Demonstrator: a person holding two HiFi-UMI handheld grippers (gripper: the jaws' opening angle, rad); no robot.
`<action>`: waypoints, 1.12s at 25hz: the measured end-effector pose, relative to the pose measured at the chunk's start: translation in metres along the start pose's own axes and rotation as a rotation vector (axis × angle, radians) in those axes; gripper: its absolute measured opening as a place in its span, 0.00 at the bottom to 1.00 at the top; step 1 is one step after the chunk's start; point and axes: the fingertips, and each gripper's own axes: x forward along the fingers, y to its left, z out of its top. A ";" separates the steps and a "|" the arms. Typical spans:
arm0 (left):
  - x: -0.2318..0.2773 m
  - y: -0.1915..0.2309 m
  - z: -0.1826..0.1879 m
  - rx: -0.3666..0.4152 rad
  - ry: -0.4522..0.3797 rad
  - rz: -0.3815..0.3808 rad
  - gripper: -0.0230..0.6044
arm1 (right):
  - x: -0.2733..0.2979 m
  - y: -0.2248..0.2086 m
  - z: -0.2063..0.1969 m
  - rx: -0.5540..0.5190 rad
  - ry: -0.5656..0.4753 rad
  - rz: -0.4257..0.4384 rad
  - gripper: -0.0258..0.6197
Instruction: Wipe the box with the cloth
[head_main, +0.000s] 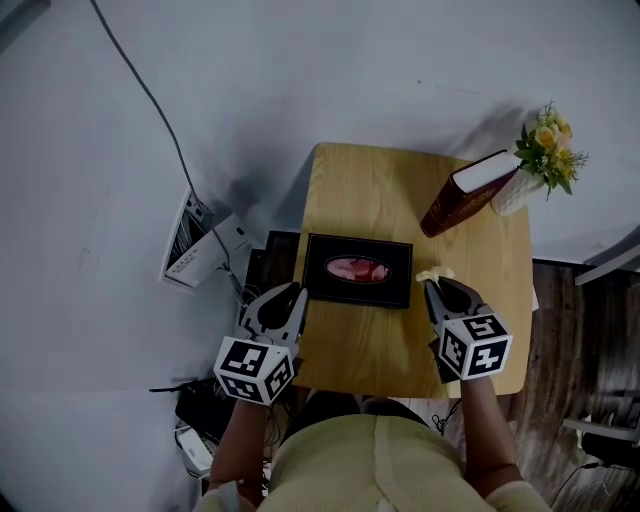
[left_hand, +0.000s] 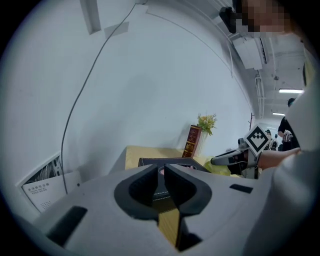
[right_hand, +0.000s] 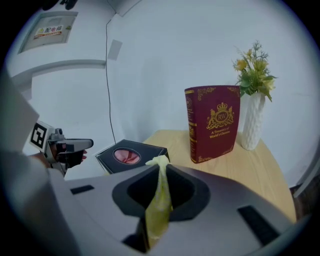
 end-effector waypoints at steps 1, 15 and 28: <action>-0.002 -0.002 -0.002 0.002 0.000 0.002 0.12 | -0.004 0.002 0.000 0.001 -0.008 0.003 0.13; -0.022 -0.065 -0.037 -0.029 0.063 -0.045 0.07 | -0.048 0.026 -0.028 0.014 -0.043 0.059 0.13; -0.037 -0.104 -0.069 -0.022 0.125 -0.053 0.07 | -0.078 0.043 -0.061 0.060 -0.044 0.117 0.13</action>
